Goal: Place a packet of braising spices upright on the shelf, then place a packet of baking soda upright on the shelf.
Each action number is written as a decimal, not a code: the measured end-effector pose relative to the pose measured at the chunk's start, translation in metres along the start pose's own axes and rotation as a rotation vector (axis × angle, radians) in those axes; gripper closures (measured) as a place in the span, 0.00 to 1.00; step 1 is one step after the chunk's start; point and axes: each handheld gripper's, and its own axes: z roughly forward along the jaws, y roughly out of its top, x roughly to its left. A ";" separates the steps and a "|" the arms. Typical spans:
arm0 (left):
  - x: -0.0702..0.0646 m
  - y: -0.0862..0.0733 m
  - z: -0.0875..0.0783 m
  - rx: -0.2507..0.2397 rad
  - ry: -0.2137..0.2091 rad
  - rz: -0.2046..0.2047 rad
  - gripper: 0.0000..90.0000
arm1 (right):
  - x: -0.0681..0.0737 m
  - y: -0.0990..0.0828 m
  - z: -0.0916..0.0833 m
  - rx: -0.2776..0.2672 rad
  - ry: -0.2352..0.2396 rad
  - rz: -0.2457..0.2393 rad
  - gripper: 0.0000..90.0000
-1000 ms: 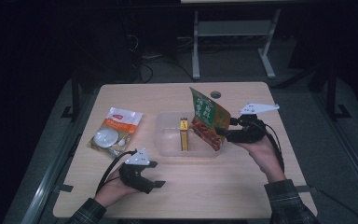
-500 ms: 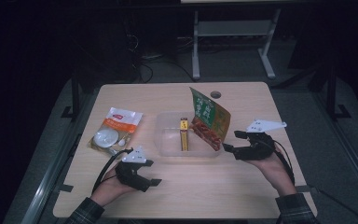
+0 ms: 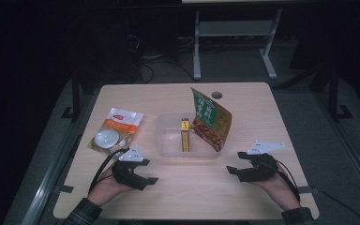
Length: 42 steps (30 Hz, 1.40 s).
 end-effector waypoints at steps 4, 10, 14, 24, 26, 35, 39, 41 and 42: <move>0.007 -0.002 -0.007 -0.017 0.024 -0.013 0.24 | 0.001 -0.011 -0.002 0.019 -0.005 0.007 0.31; 0.020 -0.005 -0.021 -0.048 0.079 -0.062 0.24 | 0.000 -0.024 -0.008 0.020 -0.013 0.021 0.29; 0.033 -0.009 -0.032 -0.057 0.138 -0.092 0.24 | -0.001 -0.030 -0.011 0.025 -0.017 0.033 0.29; 0.078 -0.014 -0.051 -0.049 0.294 -0.170 0.24 | -0.005 -0.037 -0.009 0.054 -0.035 0.037 0.29; 0.086 -0.014 -0.052 -0.066 0.325 -0.201 0.23 | -0.005 -0.037 -0.007 0.058 -0.039 0.033 0.29; 0.133 -0.015 -0.062 -0.063 0.420 -0.292 0.20 | -0.005 -0.036 -0.005 0.068 -0.040 0.033 0.29; 0.155 -0.017 -0.062 -0.037 0.452 -0.329 0.20 | -0.005 -0.036 -0.005 0.068 -0.040 0.032 0.29; 0.165 -0.018 -0.062 -0.032 0.471 -0.344 0.20 | -0.005 -0.036 -0.005 0.070 -0.040 0.039 0.29; 0.170 -0.019 -0.061 -0.021 0.476 -0.355 0.20 | -0.005 -0.036 -0.005 0.070 -0.040 0.039 0.29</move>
